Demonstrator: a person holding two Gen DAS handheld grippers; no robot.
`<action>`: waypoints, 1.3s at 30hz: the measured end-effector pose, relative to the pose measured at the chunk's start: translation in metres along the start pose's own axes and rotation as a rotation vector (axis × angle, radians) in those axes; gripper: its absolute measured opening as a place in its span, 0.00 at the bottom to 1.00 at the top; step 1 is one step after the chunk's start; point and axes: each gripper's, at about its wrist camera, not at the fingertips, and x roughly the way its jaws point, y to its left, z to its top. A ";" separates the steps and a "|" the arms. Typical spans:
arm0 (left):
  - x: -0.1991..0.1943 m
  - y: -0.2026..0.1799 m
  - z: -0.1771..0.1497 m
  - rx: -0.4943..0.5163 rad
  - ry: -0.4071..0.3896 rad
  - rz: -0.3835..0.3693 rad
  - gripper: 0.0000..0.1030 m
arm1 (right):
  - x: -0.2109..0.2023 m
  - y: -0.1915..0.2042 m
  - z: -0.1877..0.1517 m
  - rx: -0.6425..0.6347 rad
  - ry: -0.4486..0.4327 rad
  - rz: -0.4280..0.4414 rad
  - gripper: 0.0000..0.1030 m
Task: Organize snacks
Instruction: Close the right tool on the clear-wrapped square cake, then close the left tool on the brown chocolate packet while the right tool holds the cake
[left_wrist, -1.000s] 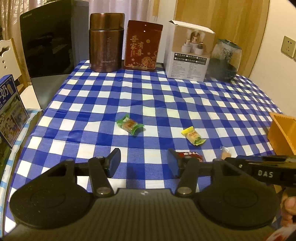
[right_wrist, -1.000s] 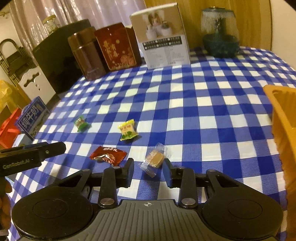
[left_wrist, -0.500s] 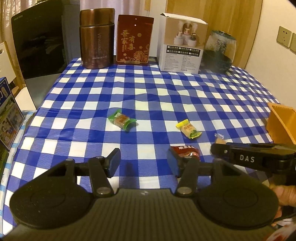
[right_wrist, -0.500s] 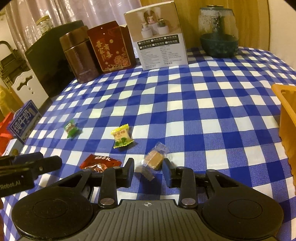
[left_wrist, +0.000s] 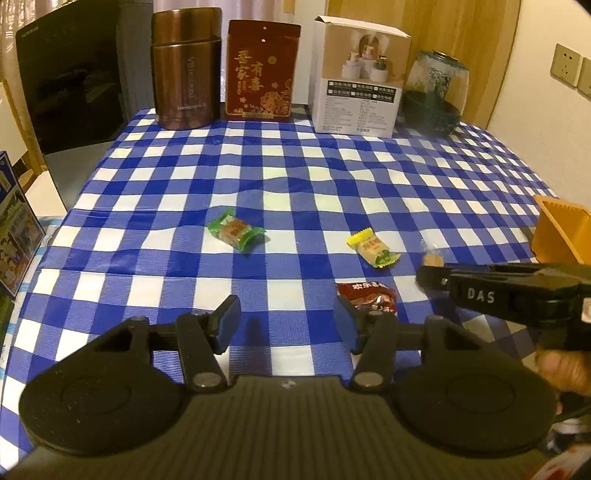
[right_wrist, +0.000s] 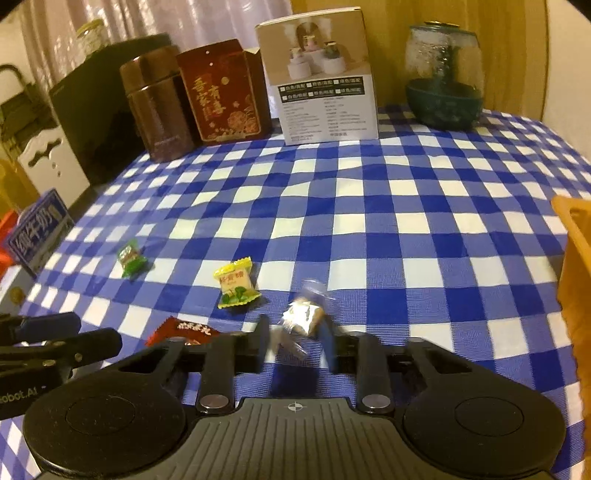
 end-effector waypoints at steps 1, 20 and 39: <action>0.001 -0.001 0.000 0.003 0.002 -0.005 0.51 | -0.002 -0.002 0.001 0.000 0.012 0.007 0.21; 0.010 -0.002 0.002 0.037 0.003 -0.025 0.51 | 0.002 -0.017 0.008 0.116 -0.006 0.073 0.36; 0.018 -0.027 0.000 0.151 -0.037 -0.153 0.51 | -0.009 -0.017 0.011 0.023 -0.035 0.000 0.21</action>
